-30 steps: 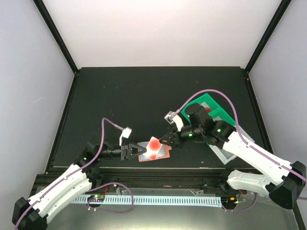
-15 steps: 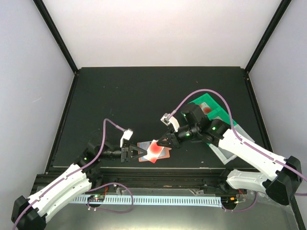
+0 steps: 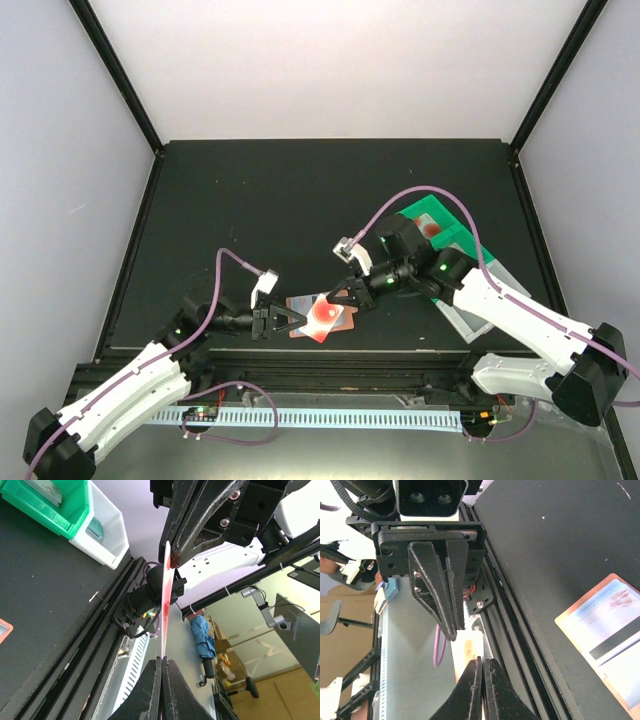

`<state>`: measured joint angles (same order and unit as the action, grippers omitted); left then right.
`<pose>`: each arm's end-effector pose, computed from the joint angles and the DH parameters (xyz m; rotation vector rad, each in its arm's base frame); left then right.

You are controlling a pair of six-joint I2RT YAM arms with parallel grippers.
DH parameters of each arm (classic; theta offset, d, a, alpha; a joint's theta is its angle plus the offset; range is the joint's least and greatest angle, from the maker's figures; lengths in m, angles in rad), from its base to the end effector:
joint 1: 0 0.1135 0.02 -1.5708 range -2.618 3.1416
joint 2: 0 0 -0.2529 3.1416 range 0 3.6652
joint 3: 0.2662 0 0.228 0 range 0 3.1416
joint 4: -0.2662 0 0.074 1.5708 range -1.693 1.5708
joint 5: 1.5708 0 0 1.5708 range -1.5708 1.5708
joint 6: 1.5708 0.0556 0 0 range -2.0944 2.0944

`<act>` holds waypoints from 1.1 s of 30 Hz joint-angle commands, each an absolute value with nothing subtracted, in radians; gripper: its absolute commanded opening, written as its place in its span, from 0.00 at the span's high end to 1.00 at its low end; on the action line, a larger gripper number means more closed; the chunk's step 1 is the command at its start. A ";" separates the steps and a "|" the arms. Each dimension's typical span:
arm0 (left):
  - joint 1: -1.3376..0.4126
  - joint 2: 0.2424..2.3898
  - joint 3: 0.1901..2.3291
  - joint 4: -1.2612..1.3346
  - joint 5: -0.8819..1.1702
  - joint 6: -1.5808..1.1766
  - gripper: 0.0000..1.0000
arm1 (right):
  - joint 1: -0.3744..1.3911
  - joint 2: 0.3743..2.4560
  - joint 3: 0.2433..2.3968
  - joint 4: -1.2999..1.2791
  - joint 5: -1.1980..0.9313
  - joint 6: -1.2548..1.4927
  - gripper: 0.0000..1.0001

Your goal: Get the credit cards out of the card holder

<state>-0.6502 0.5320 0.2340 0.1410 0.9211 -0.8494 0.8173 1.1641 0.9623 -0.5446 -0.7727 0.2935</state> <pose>0.0816 -0.1177 0.2177 0.6151 1.9797 -1.8041 0.1298 0.1951 0.2832 -1.0601 2.2641 1.4182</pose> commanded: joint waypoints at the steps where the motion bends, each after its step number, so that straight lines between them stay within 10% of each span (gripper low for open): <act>1: -0.655 0.521 0.260 0.138 0.905 -0.834 0.97 | 0.814 1.141 0.945 -0.508 -0.803 0.298 0.99; 14: -0.655 0.475 0.341 -0.073 0.707 -0.797 0.02 | 0.813 1.023 0.888 -0.431 -0.534 0.409 0.99; 33: -0.656 0.429 0.543 -0.492 0.289 -0.631 0.01 | 0.571 0.988 0.776 -0.280 0.092 0.604 0.99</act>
<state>-0.6502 0.4374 0.4850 -0.3817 0.4080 -0.6815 0.6529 0.9985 0.8177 -0.3672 -0.0162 0.5385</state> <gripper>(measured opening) 0.990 0.010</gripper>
